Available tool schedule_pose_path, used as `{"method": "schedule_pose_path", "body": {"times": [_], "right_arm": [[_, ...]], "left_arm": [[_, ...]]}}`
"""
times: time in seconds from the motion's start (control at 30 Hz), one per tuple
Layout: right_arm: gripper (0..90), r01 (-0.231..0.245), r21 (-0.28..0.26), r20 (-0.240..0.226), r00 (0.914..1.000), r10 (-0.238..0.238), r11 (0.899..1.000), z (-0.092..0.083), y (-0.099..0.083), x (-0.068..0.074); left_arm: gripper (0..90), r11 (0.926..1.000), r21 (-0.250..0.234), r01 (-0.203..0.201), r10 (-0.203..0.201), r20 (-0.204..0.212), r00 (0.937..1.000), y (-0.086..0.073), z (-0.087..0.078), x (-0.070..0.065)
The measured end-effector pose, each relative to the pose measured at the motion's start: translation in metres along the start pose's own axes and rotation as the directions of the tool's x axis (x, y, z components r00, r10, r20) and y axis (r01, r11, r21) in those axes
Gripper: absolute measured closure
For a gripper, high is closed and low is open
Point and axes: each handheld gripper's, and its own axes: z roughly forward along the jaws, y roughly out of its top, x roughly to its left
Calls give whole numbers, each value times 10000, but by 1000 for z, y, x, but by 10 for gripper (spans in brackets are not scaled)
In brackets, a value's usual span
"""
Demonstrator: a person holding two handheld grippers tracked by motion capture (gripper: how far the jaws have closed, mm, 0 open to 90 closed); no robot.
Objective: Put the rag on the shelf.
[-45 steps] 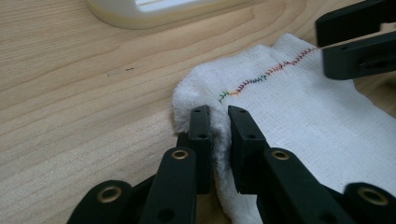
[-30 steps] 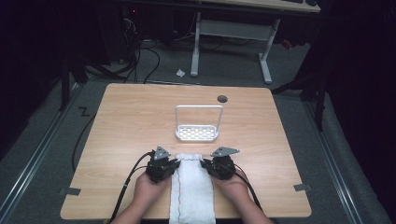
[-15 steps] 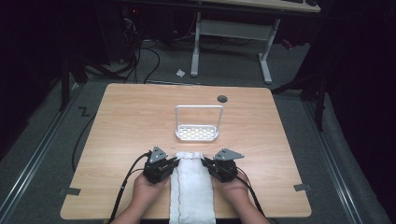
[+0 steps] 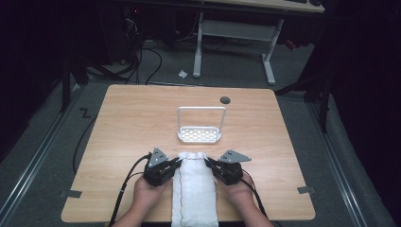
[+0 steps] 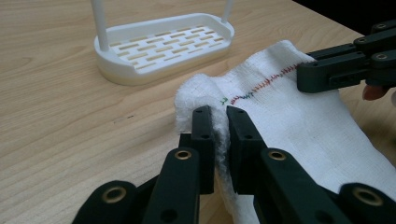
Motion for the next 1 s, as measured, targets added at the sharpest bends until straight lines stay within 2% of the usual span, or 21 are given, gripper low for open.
{"method": "schedule_pose_path", "body": {"times": [0.2, 0.4, 0.47, 0.57, 0.67, 0.73, 0.83, 1.0], "right_arm": [[855, 197, -541, -174, 9996, -206, 9983, -9, 9, 2], [855, 268, -997, -62, 9996, -276, 9947, -20, 18, 5], [855, 188, -1325, -50, 9998, -196, 9910, -29, 27, 5], [855, 273, -1560, 66, 9996, -266, 9874, -36, 36, 4], [855, 518, -1901, 380, 9982, -454, 9804, -47, 53, 3], [855, 532, -1946, 425, 9981, -457, 9794, -48, 56, 2], [855, 639, -2270, 569, 9970, -523, 9718, -56, 73, -1], [855, 791, -2540, 726, 9954, -625, 9640, -62, 87, -2]], "left_arm": [[824, 9991, -250, 344, -342, 82, 9994, 7, -4, -2], [825, 9961, -877, 99, -81, 207, 9998, 28, -13, -12], [825, 9946, -1034, -89, 111, 206, 9997, 37, -17, -14], [826, 9906, -1349, -215, 248, 226, 9994, 51, -23, -17], [827, 9850, -1682, -376, 409, 164, 9990, 64, -29, -19], [827, 9810, -1889, -436, 473, 155, 9988, 73, -31, -20], [828, 9763, -2101, -522, 577, 199, 9981, 84, -33, -21], [827, 9667, -2467, -678, 739, 155, 9971, 103, -38, -23]]}}
